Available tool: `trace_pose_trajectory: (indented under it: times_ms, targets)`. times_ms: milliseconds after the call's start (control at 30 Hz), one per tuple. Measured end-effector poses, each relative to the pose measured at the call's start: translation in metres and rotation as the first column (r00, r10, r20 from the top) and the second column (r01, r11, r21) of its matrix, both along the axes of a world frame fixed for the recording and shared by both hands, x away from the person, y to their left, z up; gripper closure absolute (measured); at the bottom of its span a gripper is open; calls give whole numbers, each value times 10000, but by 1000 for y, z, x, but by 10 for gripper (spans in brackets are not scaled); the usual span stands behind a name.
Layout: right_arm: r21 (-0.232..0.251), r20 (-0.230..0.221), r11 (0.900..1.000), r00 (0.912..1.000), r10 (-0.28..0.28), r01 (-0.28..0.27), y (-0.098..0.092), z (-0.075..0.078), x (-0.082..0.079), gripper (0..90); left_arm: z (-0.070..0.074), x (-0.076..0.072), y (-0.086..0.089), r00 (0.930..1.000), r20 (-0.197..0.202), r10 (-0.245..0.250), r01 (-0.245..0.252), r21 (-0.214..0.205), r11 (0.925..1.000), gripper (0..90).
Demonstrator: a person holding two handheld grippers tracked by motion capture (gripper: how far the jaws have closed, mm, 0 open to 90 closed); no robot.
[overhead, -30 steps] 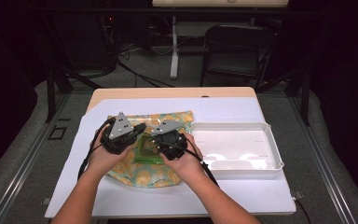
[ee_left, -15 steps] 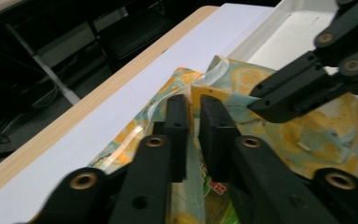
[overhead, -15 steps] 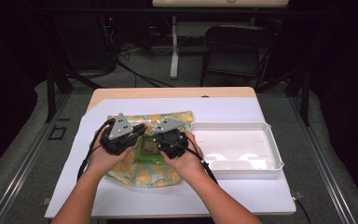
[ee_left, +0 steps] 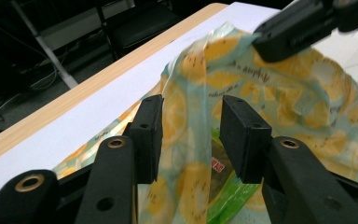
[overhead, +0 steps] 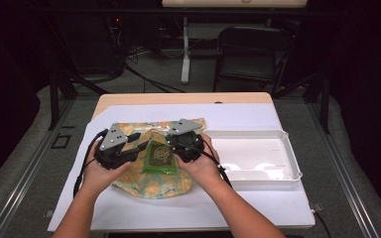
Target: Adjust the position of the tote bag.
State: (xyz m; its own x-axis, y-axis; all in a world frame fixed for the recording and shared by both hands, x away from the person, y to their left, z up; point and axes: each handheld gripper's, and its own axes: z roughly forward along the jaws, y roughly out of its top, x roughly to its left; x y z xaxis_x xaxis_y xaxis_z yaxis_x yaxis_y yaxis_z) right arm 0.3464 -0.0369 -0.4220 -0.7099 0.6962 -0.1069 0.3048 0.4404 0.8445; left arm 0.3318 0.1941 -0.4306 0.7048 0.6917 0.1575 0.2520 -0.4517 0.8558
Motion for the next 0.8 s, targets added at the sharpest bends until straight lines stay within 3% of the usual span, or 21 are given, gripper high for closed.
trace_pose_trajectory:
  times_ms: [200,500,667,800]
  targets:
    - [184,85,9998,10000,2,-4,-5,2,3,900,-9,-6,8,9991,-117,419,-415,283,9987,560]
    - [445,185,9989,9998,104,-112,-7,6,5,900,-20,-13,10,9985,-368,404,-385,506,9980,537]
    - [608,212,9980,9997,129,-142,-8,7,6,900,-36,-12,4,9969,-626,470,-424,729,9964,529]
    - [628,214,9979,9997,141,-154,-10,7,7,900,-45,-10,2,9956,-772,538,-490,635,9968,539]
